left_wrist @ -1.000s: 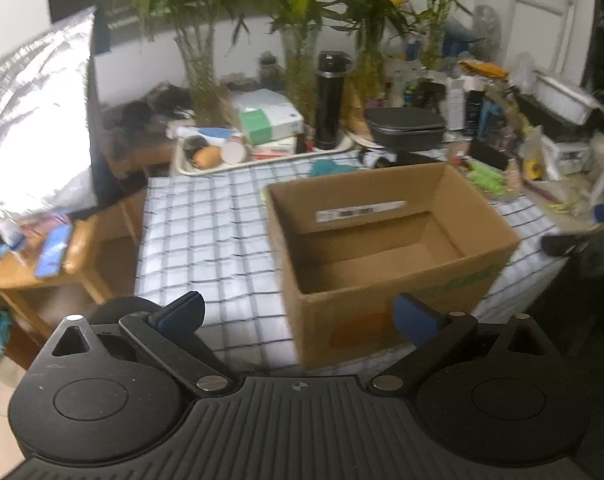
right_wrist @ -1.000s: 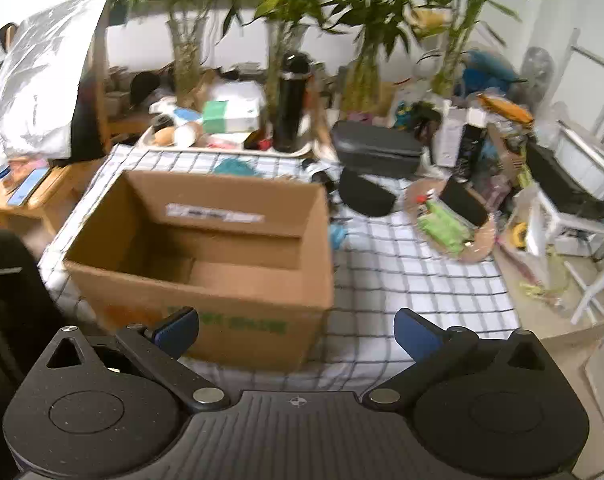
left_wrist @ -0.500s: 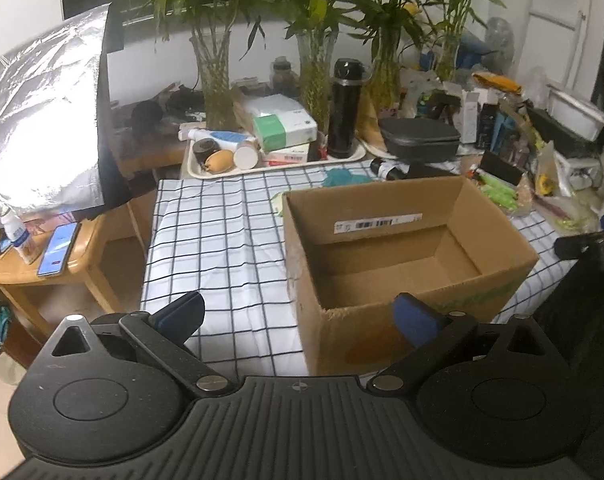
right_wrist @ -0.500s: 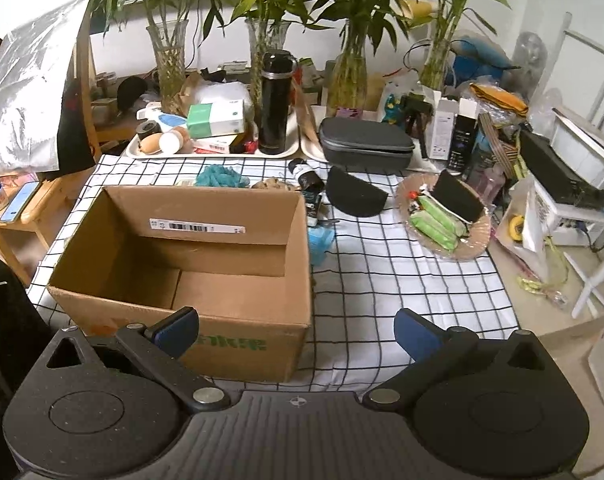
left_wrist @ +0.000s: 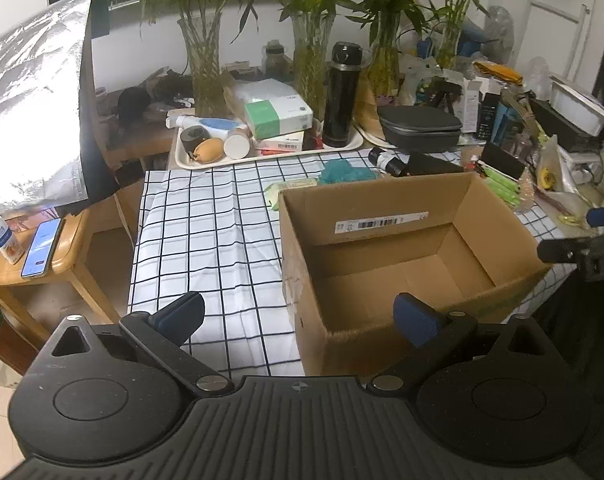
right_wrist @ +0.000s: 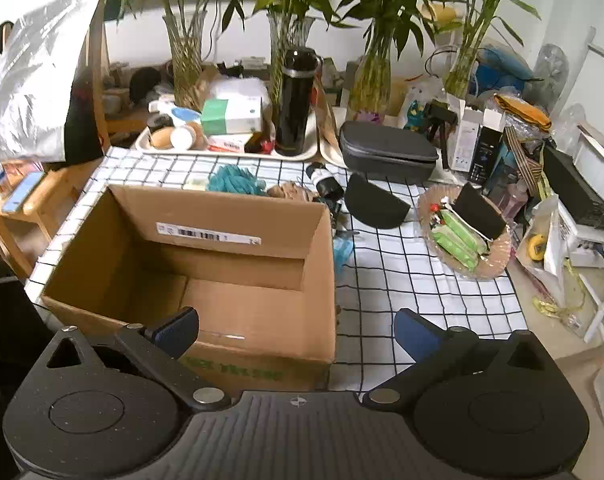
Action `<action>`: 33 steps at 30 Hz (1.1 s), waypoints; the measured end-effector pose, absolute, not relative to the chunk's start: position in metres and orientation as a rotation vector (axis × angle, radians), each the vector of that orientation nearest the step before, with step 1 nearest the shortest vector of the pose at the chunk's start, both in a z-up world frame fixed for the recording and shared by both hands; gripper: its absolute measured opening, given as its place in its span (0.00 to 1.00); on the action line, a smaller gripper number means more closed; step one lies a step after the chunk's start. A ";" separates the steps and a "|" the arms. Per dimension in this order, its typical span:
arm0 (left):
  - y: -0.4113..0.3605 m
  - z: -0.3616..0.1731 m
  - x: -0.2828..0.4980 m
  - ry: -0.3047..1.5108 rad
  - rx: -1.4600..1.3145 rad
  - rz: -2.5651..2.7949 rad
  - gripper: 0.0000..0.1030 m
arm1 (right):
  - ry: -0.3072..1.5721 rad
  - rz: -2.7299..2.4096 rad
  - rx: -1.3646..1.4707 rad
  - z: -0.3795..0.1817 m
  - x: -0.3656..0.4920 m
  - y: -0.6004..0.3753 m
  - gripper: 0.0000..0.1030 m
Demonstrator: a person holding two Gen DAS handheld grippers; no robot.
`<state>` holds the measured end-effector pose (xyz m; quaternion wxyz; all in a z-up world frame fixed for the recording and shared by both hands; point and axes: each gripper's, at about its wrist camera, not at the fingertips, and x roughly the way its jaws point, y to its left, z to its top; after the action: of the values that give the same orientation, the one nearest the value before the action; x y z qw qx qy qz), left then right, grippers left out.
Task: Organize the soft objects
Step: 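Move the left tool past the cardboard box toward the teal mesh sponge, then lower the left gripper onto the teal mesh sponge and close it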
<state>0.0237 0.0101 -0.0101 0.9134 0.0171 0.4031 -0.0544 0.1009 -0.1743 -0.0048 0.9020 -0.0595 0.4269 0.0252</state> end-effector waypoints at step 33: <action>-0.005 0.008 0.156 0.774 -0.002 -0.265 1.00 | 0.822 0.190 -0.008 0.007 0.164 -0.220 1.00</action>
<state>0.1561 -0.0053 0.0084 0.9174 -0.0012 0.3764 -0.1289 0.1643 -0.2197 0.0067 0.9124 -0.0037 0.3988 0.0922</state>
